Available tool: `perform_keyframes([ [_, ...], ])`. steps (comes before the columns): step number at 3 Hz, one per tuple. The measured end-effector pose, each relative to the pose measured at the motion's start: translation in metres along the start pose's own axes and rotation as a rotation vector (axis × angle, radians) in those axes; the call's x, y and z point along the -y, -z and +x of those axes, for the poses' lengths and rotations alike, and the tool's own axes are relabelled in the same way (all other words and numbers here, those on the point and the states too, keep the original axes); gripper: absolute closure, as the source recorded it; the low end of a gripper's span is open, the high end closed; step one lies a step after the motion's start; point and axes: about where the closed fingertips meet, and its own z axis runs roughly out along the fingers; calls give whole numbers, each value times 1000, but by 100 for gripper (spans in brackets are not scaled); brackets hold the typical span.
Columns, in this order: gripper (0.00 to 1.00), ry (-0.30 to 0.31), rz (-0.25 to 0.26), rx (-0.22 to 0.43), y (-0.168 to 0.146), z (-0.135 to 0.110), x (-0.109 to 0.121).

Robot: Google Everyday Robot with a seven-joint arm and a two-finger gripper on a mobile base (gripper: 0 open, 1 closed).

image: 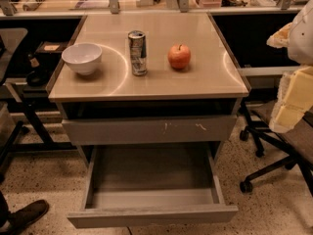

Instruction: Place redbull can into middle drawer

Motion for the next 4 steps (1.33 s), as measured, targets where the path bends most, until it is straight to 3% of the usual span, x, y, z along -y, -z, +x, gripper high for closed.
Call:
perform_keyframes([
  [1,0,-1,3,2,0,-1,0],
  [3,0,-21,15,78,-27,-33,38],
  [4,0,0,-31,85,-52,-58,45],
])
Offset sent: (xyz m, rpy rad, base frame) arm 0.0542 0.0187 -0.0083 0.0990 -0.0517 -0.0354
